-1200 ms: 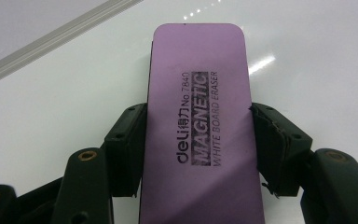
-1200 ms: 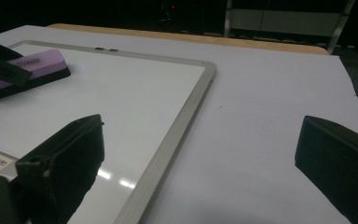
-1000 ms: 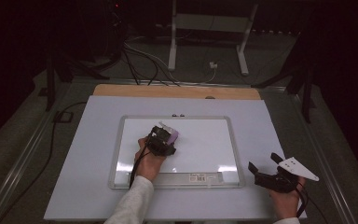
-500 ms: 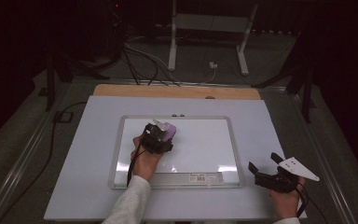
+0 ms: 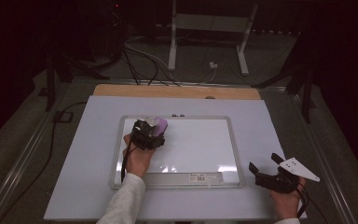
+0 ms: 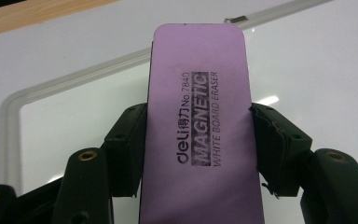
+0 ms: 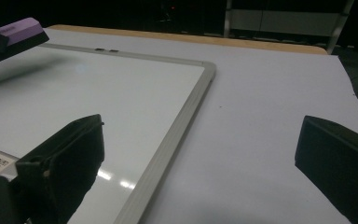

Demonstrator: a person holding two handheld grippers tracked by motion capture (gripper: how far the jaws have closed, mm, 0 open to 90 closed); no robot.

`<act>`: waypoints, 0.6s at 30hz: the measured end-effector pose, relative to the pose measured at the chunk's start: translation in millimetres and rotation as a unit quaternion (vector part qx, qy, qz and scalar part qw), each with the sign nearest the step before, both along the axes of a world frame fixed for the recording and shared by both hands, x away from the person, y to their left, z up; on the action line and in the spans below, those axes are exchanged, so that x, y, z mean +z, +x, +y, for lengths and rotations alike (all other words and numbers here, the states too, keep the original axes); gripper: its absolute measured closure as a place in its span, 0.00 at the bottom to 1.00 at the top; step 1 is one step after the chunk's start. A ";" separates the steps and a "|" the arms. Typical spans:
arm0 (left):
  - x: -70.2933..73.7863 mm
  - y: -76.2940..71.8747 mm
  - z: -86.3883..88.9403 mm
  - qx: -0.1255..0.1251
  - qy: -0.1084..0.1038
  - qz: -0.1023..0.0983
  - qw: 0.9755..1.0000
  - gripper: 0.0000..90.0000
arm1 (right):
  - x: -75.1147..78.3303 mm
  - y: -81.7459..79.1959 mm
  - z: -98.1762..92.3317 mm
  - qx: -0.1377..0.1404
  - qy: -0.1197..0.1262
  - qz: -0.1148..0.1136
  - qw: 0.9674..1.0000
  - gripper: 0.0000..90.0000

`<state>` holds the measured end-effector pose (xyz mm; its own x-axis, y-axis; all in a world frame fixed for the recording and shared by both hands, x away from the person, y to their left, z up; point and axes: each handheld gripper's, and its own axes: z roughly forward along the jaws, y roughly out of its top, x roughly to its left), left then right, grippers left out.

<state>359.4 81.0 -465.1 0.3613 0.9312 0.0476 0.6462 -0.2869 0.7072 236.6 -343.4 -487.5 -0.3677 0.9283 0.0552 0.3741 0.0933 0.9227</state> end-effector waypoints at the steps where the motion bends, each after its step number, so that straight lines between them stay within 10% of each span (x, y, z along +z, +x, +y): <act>1: 0.1 0.2 2.0 0.003 0.001 0.000 1.000 0.46 | -0.1 0.0 0.2 0.000 0.000 0.001 1.000 0.02; 18: -12.1 6.8 41.1 0.062 0.008 0.010 0.998 0.46 | 0.1 -0.3 -0.5 -0.001 0.001 0.001 1.000 0.02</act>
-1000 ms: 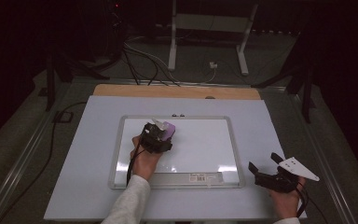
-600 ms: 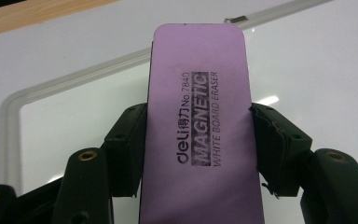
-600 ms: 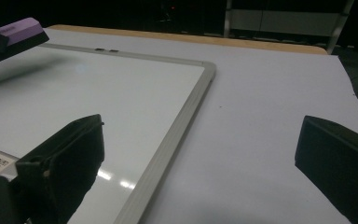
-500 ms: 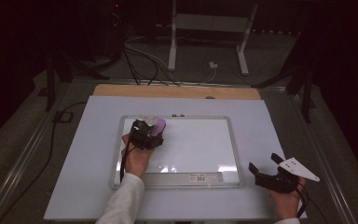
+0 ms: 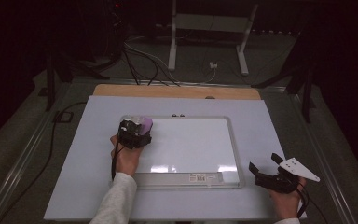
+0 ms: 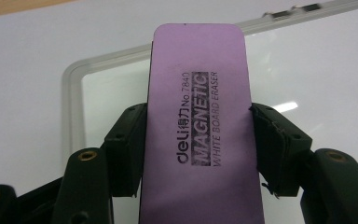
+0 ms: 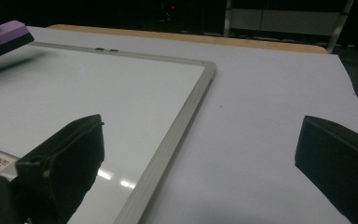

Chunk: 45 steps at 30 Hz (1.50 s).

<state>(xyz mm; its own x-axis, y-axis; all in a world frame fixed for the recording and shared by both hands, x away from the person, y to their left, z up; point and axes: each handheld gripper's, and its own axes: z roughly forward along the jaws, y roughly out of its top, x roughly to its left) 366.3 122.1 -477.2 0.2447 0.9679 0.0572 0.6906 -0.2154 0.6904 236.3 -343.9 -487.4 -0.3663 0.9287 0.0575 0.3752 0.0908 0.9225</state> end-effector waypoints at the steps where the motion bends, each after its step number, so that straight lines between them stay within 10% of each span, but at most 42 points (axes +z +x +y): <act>1: 0.0 0.0 0.0 0.000 0.000 0.000 1.000 0.46 | 0.1 -0.1 -0.1 0.000 0.001 0.000 1.000 0.02; 25: -20.7 9.8 15.4 0.046 0.017 0.016 0.999 0.46 | 0.2 0.0 -0.5 -0.002 0.003 0.001 1.000 0.02; 33: -21.6 4.5 14.2 0.031 0.022 -0.014 0.999 0.24 | 0.2 -0.1 -1.1 -0.003 0.004 0.002 1.000 0.02; 40: -9.2 -15.0 9.1 -0.039 0.047 -0.056 0.997 0.29 | 0.1 0.0 -0.6 -0.002 0.003 0.002 1.000 0.02; 45: -16.4 -13.1 16.8 -0.045 0.045 -0.032 0.997 0.37 | 0.3 -0.3 -0.2 -0.001 0.003 0.001 1.000 0.02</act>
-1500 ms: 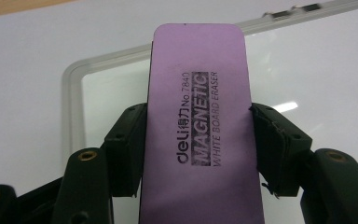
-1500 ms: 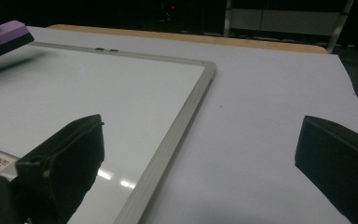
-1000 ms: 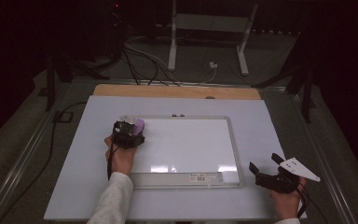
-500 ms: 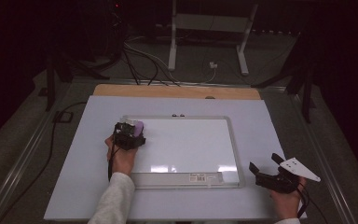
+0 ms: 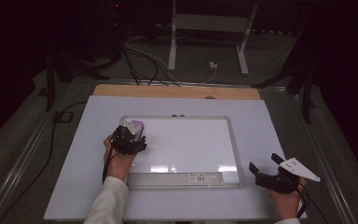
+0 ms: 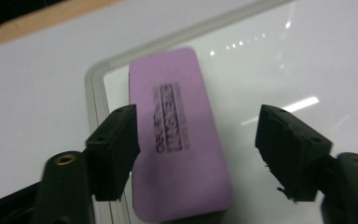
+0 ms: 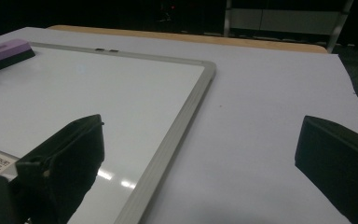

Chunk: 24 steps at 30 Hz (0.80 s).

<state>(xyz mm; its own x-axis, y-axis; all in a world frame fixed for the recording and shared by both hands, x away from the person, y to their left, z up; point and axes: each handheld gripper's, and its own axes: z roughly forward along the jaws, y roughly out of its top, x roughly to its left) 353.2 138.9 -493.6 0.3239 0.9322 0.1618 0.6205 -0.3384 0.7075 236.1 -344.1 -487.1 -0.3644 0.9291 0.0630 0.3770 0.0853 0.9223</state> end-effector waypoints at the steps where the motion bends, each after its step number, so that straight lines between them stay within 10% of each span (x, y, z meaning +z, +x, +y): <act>1: 0.0 0.0 0.0 0.000 0.000 0.000 1.000 0.38 | 0.0 0.0 0.0 0.000 0.000 0.000 1.000 0.02; 24: -2.9 4.3 15.5 0.011 -0.004 0.015 1.000 0.38 | -0.3 0.1 0.0 0.000 0.000 0.001 1.000 0.02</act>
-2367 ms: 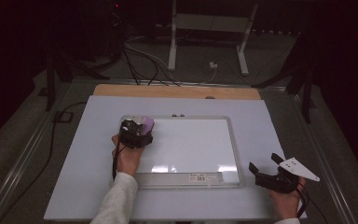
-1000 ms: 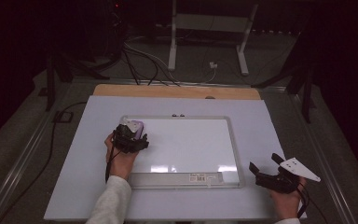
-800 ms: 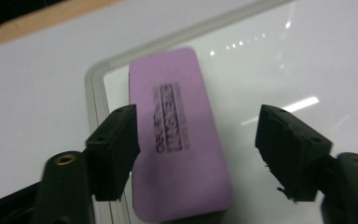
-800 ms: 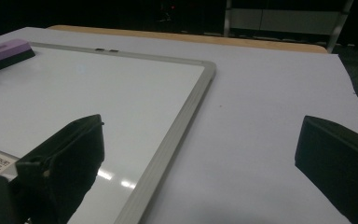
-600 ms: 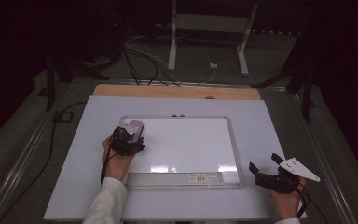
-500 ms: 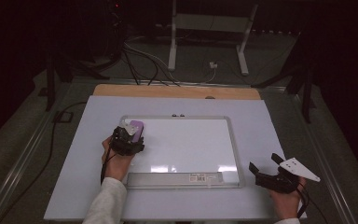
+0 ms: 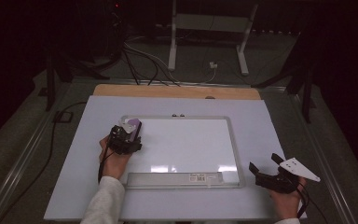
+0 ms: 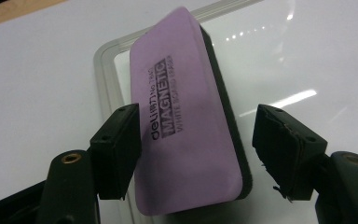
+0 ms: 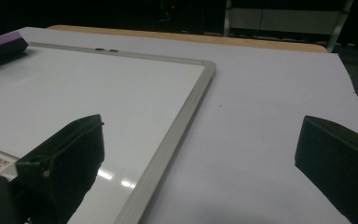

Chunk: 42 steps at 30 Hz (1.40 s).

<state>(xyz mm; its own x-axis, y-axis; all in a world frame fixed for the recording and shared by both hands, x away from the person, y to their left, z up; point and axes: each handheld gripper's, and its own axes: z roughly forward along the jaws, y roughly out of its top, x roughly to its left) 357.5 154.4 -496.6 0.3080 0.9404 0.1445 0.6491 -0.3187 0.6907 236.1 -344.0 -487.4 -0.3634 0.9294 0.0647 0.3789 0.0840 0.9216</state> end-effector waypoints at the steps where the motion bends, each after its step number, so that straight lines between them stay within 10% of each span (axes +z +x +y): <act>1: 0.0 0.0 0.0 0.000 0.000 0.000 1.000 0.38 | 0.0 0.0 0.1 0.000 0.000 0.000 1.000 0.02; 20: -3.8 -2.7 6.0 0.012 -0.008 0.008 1.000 0.39 | -0.2 0.4 -0.2 0.001 -0.001 0.001 1.000 0.02; 42: -7.5 6.0 15.2 0.057 -0.027 0.022 0.998 0.63 | -0.9 1.0 -0.3 0.002 0.000 0.004 1.000 0.02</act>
<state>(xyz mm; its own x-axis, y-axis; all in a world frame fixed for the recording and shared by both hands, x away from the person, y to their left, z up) 363.5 169.6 -504.1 0.2045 0.9754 0.0820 0.7089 -0.2053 0.6747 237.1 -344.4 -488.3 -0.3664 0.9279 0.0684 0.3867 0.0850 0.9183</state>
